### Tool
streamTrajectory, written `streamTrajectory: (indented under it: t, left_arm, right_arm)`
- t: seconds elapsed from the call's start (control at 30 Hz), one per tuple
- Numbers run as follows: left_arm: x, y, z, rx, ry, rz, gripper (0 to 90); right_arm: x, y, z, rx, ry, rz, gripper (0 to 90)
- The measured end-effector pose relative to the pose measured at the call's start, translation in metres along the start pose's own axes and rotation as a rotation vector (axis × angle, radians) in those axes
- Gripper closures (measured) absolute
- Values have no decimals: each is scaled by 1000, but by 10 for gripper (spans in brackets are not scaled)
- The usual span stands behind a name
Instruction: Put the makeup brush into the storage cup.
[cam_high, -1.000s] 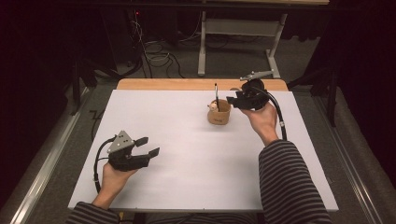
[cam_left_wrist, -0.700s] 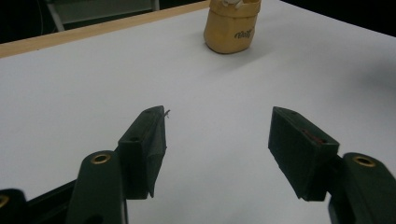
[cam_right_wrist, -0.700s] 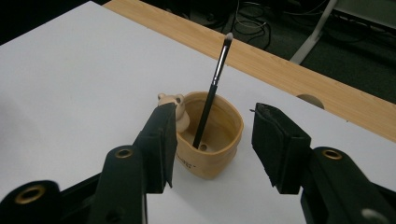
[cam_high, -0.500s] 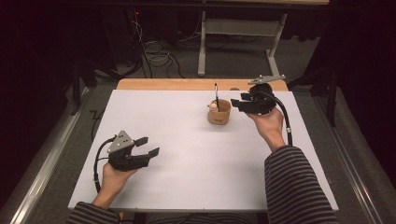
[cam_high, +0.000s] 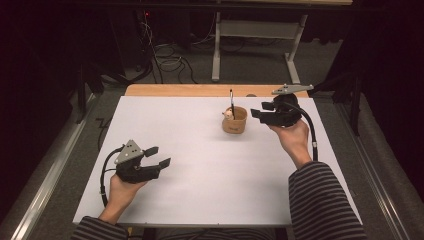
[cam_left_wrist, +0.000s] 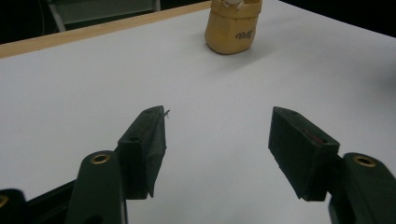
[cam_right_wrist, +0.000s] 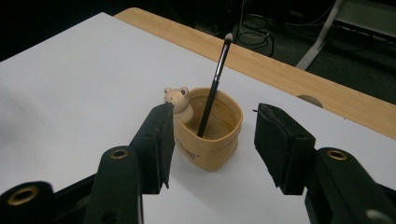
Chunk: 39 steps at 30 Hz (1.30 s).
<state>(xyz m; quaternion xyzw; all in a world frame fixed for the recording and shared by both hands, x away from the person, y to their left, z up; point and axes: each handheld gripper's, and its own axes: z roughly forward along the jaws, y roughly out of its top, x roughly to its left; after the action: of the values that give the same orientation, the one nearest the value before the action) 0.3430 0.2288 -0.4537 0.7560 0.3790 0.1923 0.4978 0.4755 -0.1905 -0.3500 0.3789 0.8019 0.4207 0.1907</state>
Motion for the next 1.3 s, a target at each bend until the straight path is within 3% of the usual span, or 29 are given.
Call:
streamTrajectory:
  t: [1.3]
  left_arm:
    - [0, 0, 1, 2, -1, 1, 370]
  right_arm:
    - [8, -25, -35, -64, 31, -19, 478]
